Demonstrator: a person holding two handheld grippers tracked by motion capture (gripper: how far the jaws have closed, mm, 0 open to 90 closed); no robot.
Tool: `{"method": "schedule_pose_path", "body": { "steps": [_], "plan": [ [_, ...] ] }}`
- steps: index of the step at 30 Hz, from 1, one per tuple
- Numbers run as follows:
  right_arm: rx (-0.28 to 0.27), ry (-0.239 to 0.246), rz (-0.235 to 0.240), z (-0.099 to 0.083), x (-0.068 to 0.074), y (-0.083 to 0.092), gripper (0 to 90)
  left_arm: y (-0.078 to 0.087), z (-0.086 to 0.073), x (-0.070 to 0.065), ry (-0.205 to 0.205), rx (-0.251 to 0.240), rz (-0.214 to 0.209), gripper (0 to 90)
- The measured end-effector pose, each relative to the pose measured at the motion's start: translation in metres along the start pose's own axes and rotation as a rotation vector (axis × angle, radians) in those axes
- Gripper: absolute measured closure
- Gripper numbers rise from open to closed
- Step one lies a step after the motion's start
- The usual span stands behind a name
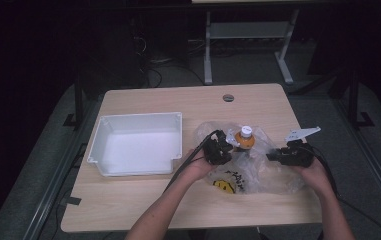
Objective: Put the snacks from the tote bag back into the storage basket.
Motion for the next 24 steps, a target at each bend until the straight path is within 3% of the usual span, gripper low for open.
{"method": "schedule_pose_path", "body": {
  "steps": [8,17,24],
  "plan": [
    [-0.001,-0.002,0.0,-0.001,0.001,0.004,71.7,0.022,-0.017,0.006,0.033,-0.02,0.008,90.0],
    [0.02,-0.007,0.013,-0.001,0.004,0.002,81.2,0.045,-0.048,0.004,0.057,-0.027,0.021,90.0],
    [0.038,-0.013,0.004,-0.002,0.003,-0.002,86.1,0.05,-0.068,0.002,0.075,-0.02,0.031,90.0]
  ]
}}
Point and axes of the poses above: each handheld gripper's, and its own axes: y roughly backward along the jaws, z roughly out of its top, x roughly to its left, the point moved 2 cm from there along -y, roughly forward along the jaws, and after that the axes turned 11 degrees about y, right-handed, at the moved point
